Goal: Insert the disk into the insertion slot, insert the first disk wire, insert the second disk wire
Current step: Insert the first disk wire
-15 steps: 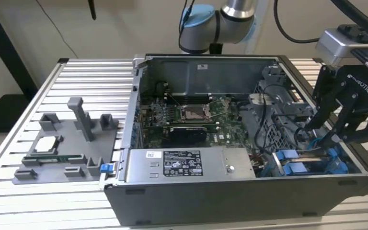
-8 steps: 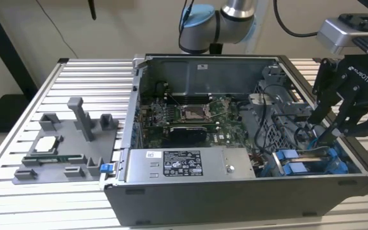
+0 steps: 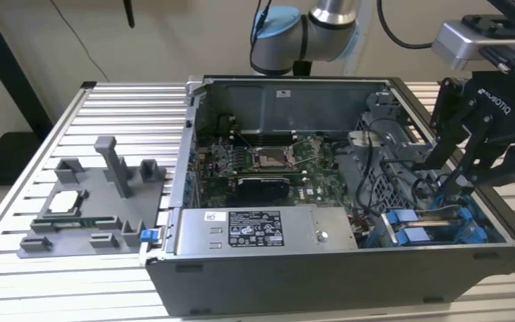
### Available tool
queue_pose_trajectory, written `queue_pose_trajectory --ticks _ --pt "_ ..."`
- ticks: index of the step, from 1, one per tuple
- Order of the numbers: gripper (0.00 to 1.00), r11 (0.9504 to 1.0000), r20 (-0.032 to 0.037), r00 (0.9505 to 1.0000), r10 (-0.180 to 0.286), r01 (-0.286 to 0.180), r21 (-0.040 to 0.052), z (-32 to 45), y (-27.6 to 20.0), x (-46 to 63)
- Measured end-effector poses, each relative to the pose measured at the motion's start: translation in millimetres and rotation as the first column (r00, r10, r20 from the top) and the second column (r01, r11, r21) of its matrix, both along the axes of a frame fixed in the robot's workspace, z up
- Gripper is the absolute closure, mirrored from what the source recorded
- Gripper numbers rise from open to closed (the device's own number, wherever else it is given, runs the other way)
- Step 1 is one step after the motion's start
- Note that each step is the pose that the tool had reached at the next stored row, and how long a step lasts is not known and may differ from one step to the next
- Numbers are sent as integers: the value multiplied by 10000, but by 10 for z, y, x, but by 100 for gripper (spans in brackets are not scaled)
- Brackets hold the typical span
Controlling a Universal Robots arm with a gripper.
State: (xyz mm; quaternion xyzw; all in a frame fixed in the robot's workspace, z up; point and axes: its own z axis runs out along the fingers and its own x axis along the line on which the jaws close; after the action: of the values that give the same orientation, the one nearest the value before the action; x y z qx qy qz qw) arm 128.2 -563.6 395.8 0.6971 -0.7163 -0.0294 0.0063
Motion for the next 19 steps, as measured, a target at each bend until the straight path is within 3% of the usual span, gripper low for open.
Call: queue_pose_trajectory --ticks 4,9,19 --pt "0 10000 0 10000 -3 3 0 26 72 -6" --pt "0 10000 0 10000 -3 3 -2 27 226 -10" --pt "0 10000 29 10000 -3 3 5 -46 240 -12"
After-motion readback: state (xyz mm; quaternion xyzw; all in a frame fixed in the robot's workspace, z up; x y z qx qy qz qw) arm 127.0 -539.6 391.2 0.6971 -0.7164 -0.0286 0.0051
